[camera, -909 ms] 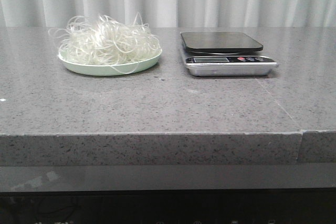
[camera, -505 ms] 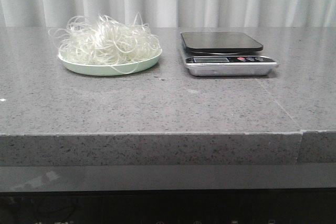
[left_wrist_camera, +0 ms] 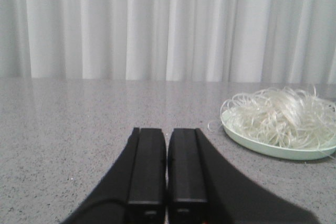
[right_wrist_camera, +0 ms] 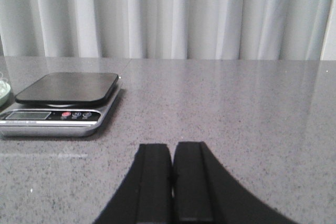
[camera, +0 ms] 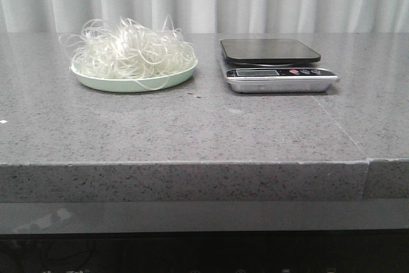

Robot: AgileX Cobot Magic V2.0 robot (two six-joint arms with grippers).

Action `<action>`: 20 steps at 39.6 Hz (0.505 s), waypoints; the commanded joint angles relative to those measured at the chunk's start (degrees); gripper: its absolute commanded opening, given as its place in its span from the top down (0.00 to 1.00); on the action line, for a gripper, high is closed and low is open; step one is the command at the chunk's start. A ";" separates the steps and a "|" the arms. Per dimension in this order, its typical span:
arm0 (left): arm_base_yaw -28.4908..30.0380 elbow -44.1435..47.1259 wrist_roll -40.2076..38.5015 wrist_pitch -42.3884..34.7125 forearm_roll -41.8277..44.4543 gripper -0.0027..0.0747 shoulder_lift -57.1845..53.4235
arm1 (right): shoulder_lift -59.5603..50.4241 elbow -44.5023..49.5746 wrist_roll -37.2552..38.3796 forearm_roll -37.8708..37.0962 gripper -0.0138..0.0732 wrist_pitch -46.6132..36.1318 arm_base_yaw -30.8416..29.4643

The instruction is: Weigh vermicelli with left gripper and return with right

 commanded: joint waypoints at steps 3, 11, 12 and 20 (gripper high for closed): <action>-0.39 -6.48 -0.56 -3.27 -0.08 0.76 -1.11 | -0.83 -8.66 -0.36 -0.09 0.65 -0.38 -0.28; -0.39 -17.83 -0.56 5.82 -0.08 0.76 1.63 | 3.53 -21.77 -0.36 -0.09 0.65 10.12 -0.28; -0.39 -18.97 -0.56 6.79 -0.08 0.76 2.45 | 4.64 -23.55 -0.36 -0.09 0.65 11.99 -0.28; -0.39 -30.54 -0.56 12.88 -0.08 0.76 10.70 | 15.07 -36.25 -0.36 0.90 0.65 22.19 -0.28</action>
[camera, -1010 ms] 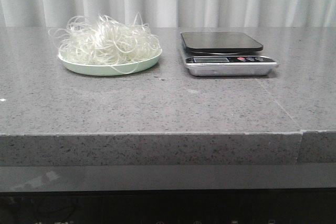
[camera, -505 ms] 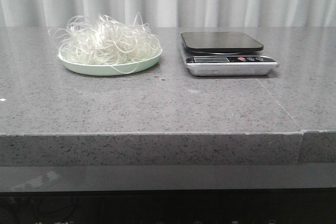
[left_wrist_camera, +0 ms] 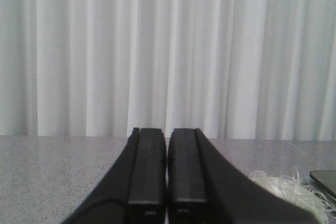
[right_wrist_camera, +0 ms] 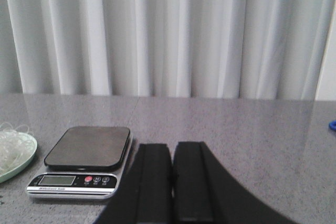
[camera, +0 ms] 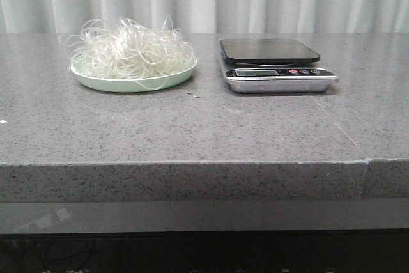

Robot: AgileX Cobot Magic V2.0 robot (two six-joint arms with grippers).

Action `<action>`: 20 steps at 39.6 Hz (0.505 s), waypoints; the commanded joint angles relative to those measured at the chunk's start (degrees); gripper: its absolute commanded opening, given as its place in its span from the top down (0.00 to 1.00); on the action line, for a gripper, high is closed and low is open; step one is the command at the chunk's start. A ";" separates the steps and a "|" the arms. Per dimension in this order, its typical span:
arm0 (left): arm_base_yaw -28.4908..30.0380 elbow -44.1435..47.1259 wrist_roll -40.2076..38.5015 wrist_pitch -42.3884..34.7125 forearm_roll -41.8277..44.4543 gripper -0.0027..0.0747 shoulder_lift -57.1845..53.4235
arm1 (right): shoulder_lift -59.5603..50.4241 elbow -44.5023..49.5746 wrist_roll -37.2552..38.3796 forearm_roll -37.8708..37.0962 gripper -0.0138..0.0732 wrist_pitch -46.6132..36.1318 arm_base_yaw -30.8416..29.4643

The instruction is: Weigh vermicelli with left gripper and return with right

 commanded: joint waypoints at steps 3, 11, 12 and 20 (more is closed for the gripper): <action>-0.39 -9.47 -0.56 1.41 -0.08 0.76 7.81 | 8.91 -9.38 -0.36 1.94 0.65 3.75 -0.28; -0.39 -15.88 -0.56 5.93 -0.08 0.76 15.98 | 17.74 -14.92 -0.36 3.75 0.65 8.12 -0.28; -0.39 -16.01 -0.56 6.43 -0.08 0.76 16.70 | 18.59 -14.92 -0.36 3.75 0.65 8.07 -0.28; -0.39 -15.75 -0.56 13.30 -0.08 0.76 20.99 | 23.49 -13.48 -0.42 2.09 0.65 8.60 -0.28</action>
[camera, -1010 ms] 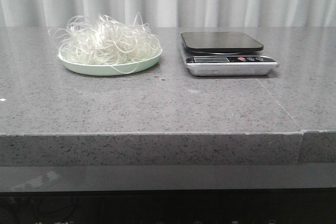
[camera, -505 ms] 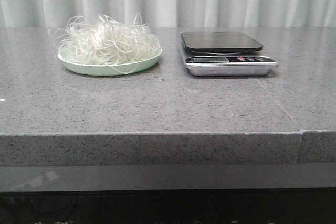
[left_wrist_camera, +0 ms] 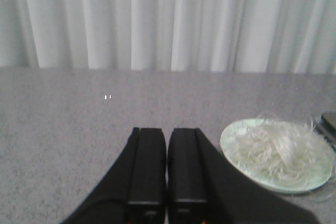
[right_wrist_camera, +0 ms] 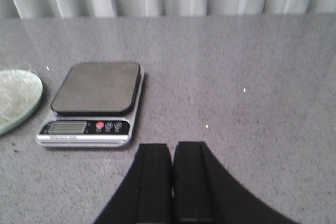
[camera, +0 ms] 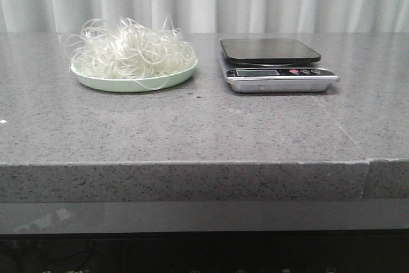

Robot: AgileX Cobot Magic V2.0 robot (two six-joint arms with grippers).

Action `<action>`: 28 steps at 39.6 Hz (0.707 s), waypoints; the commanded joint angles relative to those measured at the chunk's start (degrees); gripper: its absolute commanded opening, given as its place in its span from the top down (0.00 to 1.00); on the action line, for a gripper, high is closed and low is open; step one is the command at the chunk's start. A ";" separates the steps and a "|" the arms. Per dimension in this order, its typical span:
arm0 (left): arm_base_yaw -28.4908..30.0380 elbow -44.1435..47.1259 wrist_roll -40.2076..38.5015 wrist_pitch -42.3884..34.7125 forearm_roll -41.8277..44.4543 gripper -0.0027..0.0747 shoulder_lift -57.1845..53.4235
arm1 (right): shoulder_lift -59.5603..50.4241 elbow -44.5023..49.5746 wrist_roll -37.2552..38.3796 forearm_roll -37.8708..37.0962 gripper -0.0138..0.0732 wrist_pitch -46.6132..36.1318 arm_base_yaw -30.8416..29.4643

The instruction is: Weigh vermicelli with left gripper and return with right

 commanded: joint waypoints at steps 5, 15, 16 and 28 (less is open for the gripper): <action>-0.39 -1.58 -0.56 1.78 -0.08 0.76 3.96 | 4.07 0.04 -0.42 -1.30 0.65 -3.07 -0.28; -0.39 -1.58 -0.56 3.53 -0.18 0.76 5.22 | 5.33 0.30 -0.42 -1.30 0.65 -2.75 -0.28; -0.39 -1.58 -0.56 3.40 -0.18 0.76 5.22 | 5.33 0.30 -0.42 -1.30 0.65 -2.75 -0.28; -0.39 -1.58 -0.56 3.31 -0.18 0.75 5.22 | 5.33 0.30 -0.76 -1.30 0.60 -2.65 -0.28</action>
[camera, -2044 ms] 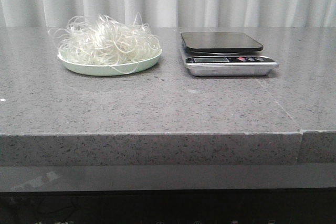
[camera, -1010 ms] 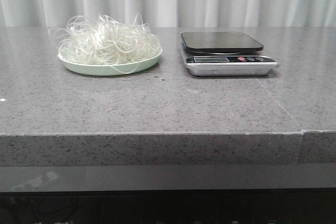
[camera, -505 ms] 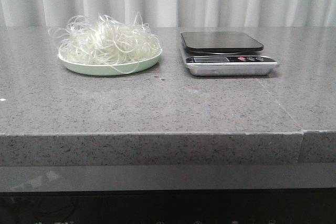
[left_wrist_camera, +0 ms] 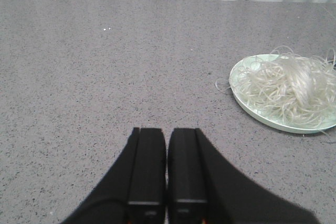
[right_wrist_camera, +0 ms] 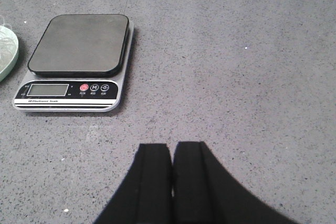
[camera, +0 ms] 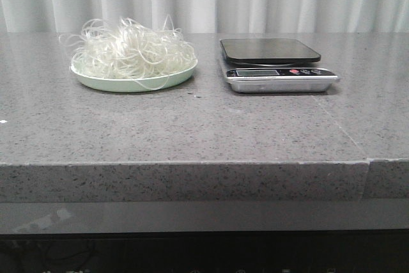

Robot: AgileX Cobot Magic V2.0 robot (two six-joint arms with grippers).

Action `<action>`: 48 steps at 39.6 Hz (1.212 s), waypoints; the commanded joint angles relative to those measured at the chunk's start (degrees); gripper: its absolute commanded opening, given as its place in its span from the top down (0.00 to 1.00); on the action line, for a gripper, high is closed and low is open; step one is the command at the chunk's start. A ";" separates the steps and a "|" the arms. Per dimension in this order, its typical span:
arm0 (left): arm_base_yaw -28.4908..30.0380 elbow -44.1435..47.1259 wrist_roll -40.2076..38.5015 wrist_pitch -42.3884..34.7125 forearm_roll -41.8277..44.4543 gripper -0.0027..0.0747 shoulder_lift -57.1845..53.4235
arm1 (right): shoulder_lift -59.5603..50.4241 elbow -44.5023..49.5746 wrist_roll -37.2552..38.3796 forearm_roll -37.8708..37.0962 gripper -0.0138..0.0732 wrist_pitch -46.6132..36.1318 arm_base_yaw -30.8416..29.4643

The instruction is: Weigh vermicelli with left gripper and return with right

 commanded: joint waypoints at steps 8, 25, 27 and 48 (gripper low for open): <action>-0.39 -1.58 -0.56 -3.96 0.03 0.40 0.72 | 0.46 -1.52 -1.03 -0.36 0.25 -3.70 -0.28; -4.24 -4.43 6.12 -5.05 -4.66 0.30 8.85 | 0.46 -1.52 -1.03 -0.36 0.20 -3.71 -0.28; -6.18 -5.48 6.12 -5.70 -4.66 0.30 10.80 | 0.46 -1.52 -1.03 -0.36 0.20 -3.71 -0.28; -23.60 -20.86 6.43 -13.42 -4.00 0.30 40.11 | 0.46 -1.52 -1.03 -0.36 0.20 -3.71 -0.28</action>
